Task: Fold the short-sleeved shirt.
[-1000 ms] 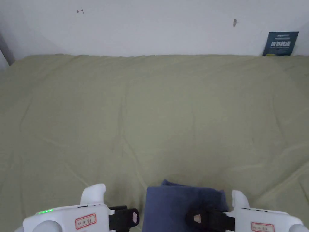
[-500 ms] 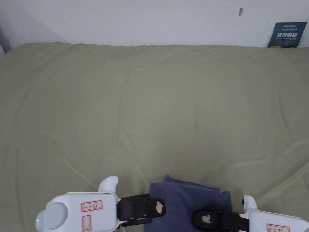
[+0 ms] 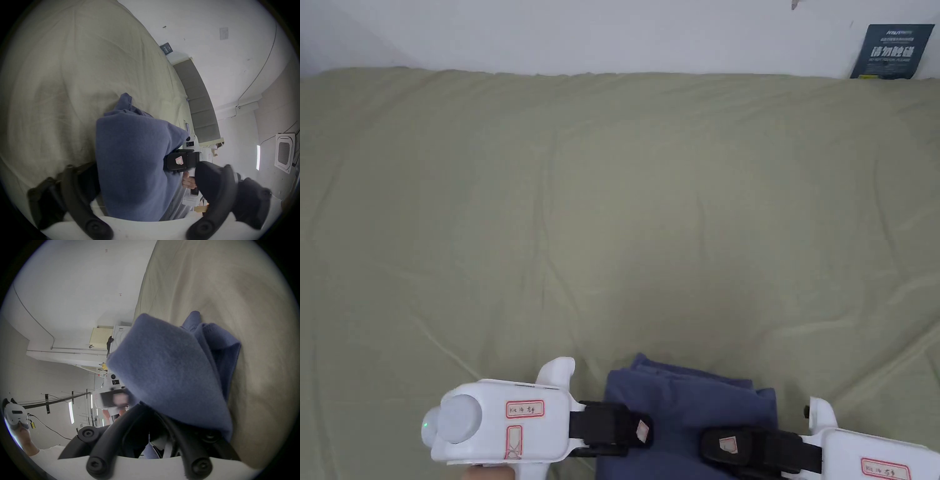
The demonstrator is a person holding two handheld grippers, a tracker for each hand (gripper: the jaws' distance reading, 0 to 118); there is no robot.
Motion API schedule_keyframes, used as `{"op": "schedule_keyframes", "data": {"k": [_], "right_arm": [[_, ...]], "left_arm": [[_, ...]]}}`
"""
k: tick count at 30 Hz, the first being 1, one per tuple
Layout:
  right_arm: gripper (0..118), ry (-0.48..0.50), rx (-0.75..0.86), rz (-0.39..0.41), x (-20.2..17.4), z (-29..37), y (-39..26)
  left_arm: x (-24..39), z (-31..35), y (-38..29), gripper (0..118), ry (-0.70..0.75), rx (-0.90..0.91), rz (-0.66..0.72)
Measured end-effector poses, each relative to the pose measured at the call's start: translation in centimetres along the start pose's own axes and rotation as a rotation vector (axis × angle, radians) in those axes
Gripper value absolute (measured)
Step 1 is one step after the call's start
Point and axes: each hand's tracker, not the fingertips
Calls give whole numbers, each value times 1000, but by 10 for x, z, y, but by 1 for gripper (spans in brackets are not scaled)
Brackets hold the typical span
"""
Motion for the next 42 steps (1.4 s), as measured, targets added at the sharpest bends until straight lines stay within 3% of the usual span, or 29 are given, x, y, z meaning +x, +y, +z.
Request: {"op": "schedule_keyframes", "data": {"k": [2,7,11,14,18,23,26,36,37,38,39,41,42], "right_arm": [[1,-16,3,7,-1,0,0],[1,-72,21,58,-21,5,-4],[1,-35,50,121,-49,19,-9],[1,-74,90,205,-71,29,-9],[1,-116,134,255,-89,39,-2],[1,-161,197,260,-93,52,5],[1,-195,244,256,-96,56,8],[1,-236,285,221,-92,60,11],[1,-236,284,220,-91,61,12],[1,-236,283,219,-90,61,12],[1,-231,279,220,-90,62,13],[1,-236,281,223,-89,64,16],[1,-234,280,229,-89,67,19]], "left_arm": [[-5,0,-2,24,-130,-12,69],[-3,10,5,24,-112,2,38],[-7,50,16,24,-137,20,46],[-35,106,31,24,-21,79,24],[-91,205,58,24,114,173,83],[-146,298,96,24,262,208,136],[-160,321,116,24,263,211,134],[-187,321,163,25,328,98,109],[-190,323,163,34,336,103,103],[-190,323,164,63,344,104,111],[-188,323,162,116,387,129,125],[-181,321,155,114,385,121,128],[-174,329,150,115,374,202,111]]}}
